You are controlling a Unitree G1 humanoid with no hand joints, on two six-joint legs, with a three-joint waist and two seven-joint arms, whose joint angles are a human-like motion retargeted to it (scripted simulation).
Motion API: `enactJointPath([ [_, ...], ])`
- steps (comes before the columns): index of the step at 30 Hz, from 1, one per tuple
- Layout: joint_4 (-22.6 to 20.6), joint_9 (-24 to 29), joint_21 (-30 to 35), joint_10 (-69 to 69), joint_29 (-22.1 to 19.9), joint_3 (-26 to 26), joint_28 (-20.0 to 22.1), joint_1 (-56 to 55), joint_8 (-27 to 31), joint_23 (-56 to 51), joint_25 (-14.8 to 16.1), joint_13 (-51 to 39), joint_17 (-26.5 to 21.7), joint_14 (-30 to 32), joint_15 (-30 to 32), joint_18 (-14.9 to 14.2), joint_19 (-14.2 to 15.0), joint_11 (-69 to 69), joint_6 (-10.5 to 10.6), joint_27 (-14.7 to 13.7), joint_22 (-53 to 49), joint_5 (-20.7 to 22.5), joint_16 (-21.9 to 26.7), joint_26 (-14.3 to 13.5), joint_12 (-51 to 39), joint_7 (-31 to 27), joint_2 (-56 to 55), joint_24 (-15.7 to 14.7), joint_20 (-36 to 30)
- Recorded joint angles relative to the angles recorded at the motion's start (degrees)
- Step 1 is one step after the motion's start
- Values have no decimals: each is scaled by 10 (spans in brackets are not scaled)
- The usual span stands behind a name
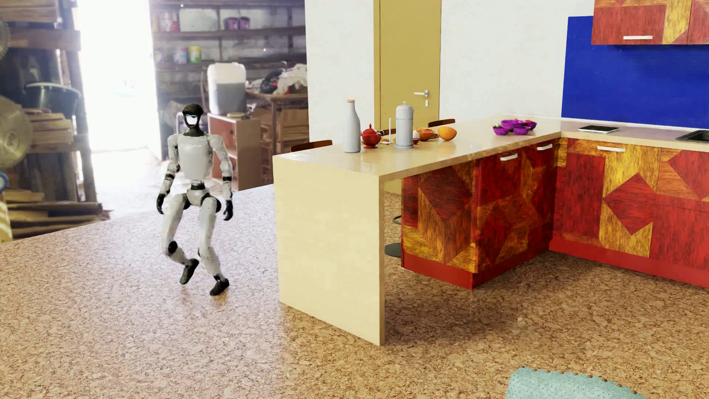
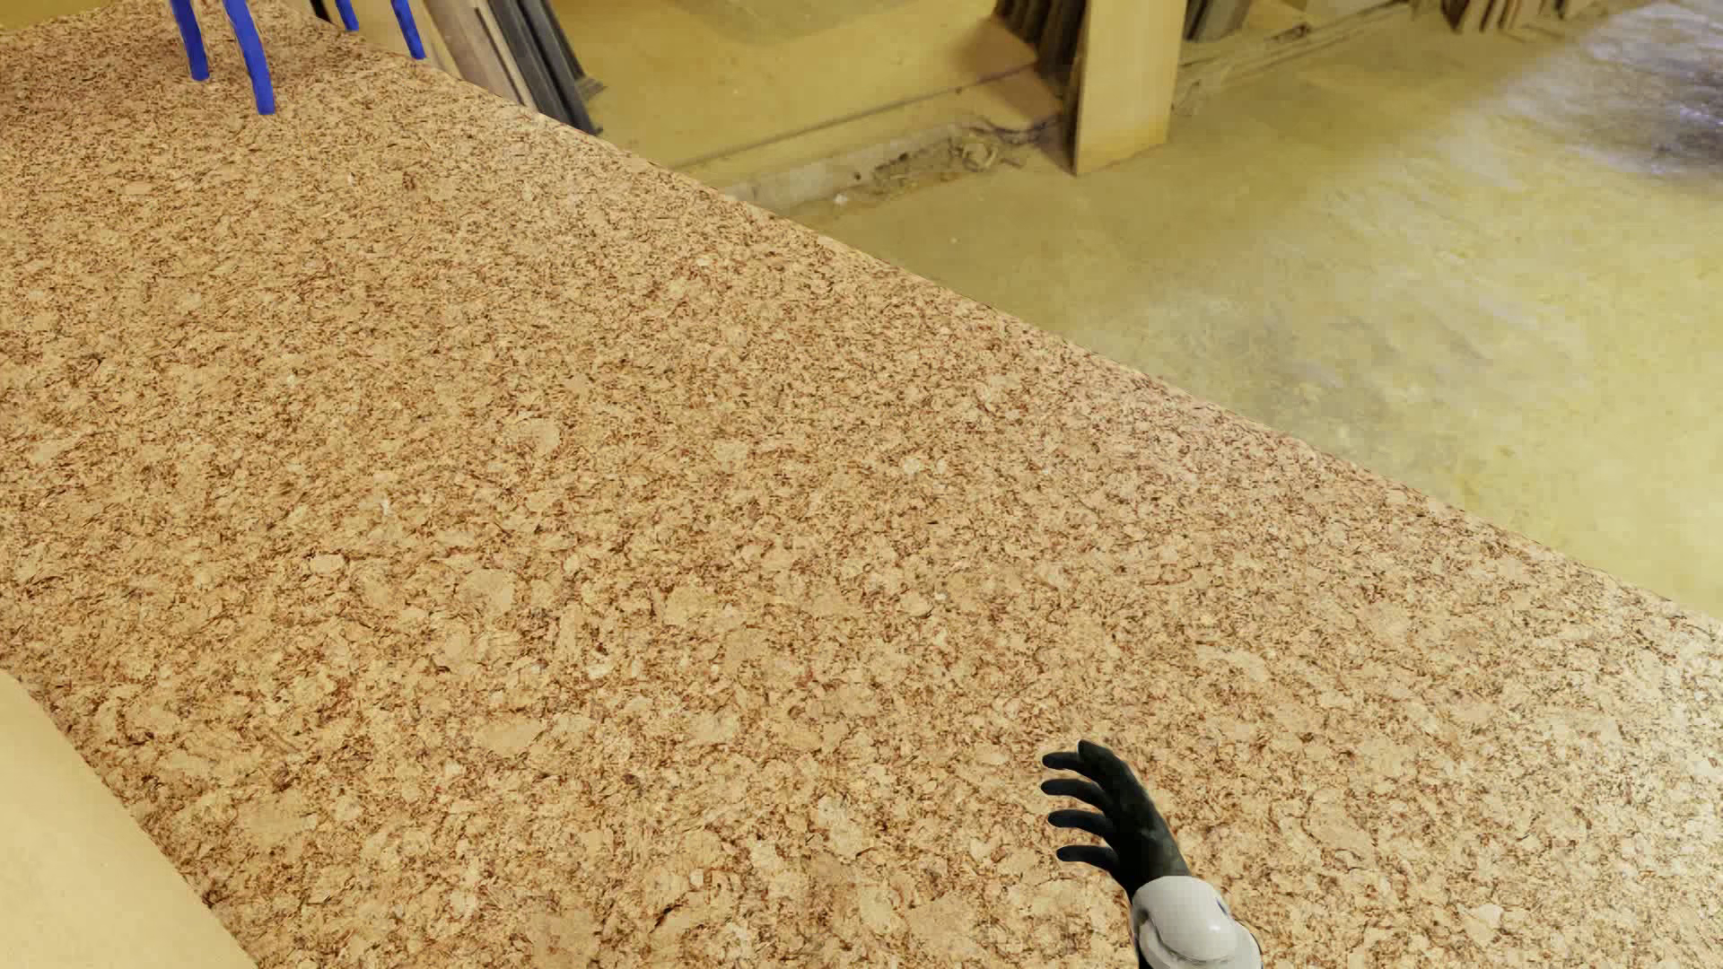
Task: Circle the counter
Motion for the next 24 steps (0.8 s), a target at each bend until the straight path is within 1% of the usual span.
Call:
enactJointPath([
  [1, -9, 3, -20, -21, -2, -26, 14, 28, 31, 18, -3, 41, -1, -9, -57, -3, 11, -24, -16, -32, -19, 6, -12, 4, 0, -5, -45, -4, 25],
  [2, -13, 4, -29, -35, 1, -46, 23, 53, 44, 25, -11, 84, -20, -20, -111, -8, 19, -76, -25, -47, -43, 10, -27, 7, -17, -14, -84, 6, 40],
  [3, -21, 3, -50, -48, 8, -49, 20, 76, 49, 42, -22, 127, -35, -34, -128, -13, 27, -150, -38, -53, -78, 10, -42, 13, -58, -27, -106, 31, 54],
  [4, -27, 9, -56, -30, 12, -36, 5, 89, 42, 44, -28, 145, -56, -52, -95, -12, 31, -245, -41, -41, -104, -2, -55, 12, -91, -36, -86, 66, 48],
  [5, -20, 17, -42, 46, 8, -22, -19, 69, 20, 49, -28, 127, -85, -30, -69, 19, -3, -244, -20, -27, -100, -8, -61, 2, -109, -36, -62, 91, 27],
  [6, -1, 16, -37, 142, -7, -10, -53, 22, -5, 40, -23, 98, -103, 45, -87, 74, -31, -254, 13, -21, -76, -8, -61, -17, -92, -19, -35, 95, 33],
  [7, 12, 16, -45, 187, -31, 15, -85, -9, -24, 42, -15, 66, -98, 86, -100, 72, -21, -275, 40, -31, -73, -13, -45, -25, -61, 9, 2, 81, 41],
  [8, 19, 14, -41, 183, -57, 48, -105, -29, -45, 16, -6, 47, -84, 80, -112, 43, -18, -301, 64, -39, -73, -19, -35, -24, -41, 32, 46, 66, 59],
  [9, 23, 7, -24, 138, -77, 85, -107, -40, -65, -10, 3, 28, -63, 44, -126, 15, -11, -327, 82, -49, -90, -25, -30, -16, -17, 51, 89, 60, 74],
  [10, 17, 6, -3, 59, -84, 97, -92, -44, -73, -27, 9, -8, -44, 12, -141, 18, -2, -303, 92, -57, -88, -33, -25, -10, 5, 58, 111, 66, 73],
  [11, 13, 4, 9, 2, -77, 87, -63, -36, -54, -14, 6, -41, -28, 24, -123, 58, 8, -207, 97, -76, -50, -35, -20, -12, 23, 54, 88, 75, 46],
  [12, -4, 10, 4, 6, -60, 66, -32, -17, -5, 24, -7, -42, -4, 9, -55, 48, 14, -83, 74, -104, 12, -27, -5, -12, 11, 48, 33, 79, -1],
  [13, -18, 14, -4, -1, -33, 35, -8, 4, 31, 32, -30, 3, -9, -8, -65, 44, 15, -50, 43, -112, -1, 3, -17, -4, 1, 35, -15, 75, 17],
  [14, -29, 17, -15, -13, -1, -2, 12, 30, 38, 24, -58, 39, -23, -26, -102, 40, 14, -86, 10, -91, -47, 13, -36, 1, 4, 26, -52, 65, 38],
  [15, -37, 12, -27, -21, 27, -26, 26, 55, 31, 26, -81, 72, -34, -46, -135, 35, 11, -168, -24, -70, -73, 9, -41, 3, -19, 21, -77, 53, 30],
  [16, -46, 6, -40, -24, 46, -30, 24, 81, 25, 44, -94, 114, -45, -70, -119, 30, 9, -228, -48, -67, -89, 4, -43, 8, -63, 6, -75, 46, 28],
  [17, -46, 8, -45, 12, 54, -26, 8, 89, 16, 48, -95, 138, -72, -74, -115, 30, -12, -216, -51, -58, -90, 2, -48, 10, -108, -11, -54, 38, 19],
  [18, -38, 16, -45, 105, 43, -23, -23, 62, -4, 41, -83, 126, -90, -13, -144, 46, -35, -217, -41, -42, -72, 1, -48, 5, -135, -14, -23, 27, 24],
  [19, -24, 18, -55, 166, 12, -12, -56, 26, -22, 42, -60, 100, -91, 69, -159, 66, -26, -239, -23, -35, -69, -1, -52, -5, -119, 2, 14, 16, 40],
  [20, -12, 23, -66, 191, -23, 11, -86, -5, -36, 31, -35, 68, -91, 95, -170, 64, -21, -268, 0, -28, -65, -3, -43, -14, -96, 21, 57, 9, 52],
  [21, -4, 31, -58, 171, -60, 37, -100, -36, -48, -16, -9, 38, -80, 65, -178, 60, -10, -275, 20, -20, -86, -15, -43, -15, -68, 44, 91, 14, 70],
  [22, 10, 31, -34, 67, -86, 49, -92, -53, -47, -18, 6, 2, -50, 38, -141, 66, 7, -193, 44, -35, -78, -20, -30, -21, -44, 50, 77, 34, 48],
  [23, 8, 25, -8, 18, -99, 41, -73, -44, -25, 14, 12, -29, -18, 7, -64, 46, 21, -86, 56, -59, -25, -21, -21, -31, -27, 48, 26, 57, 16],
  [24, -10, 30, 15, 13, -98, 20, -51, -15, 11, 11, 10, -17, -7, -15, -43, 48, 30, -35, 49, -78, 2, -11, -17, -25, -22, 44, -23, 69, -3],
])
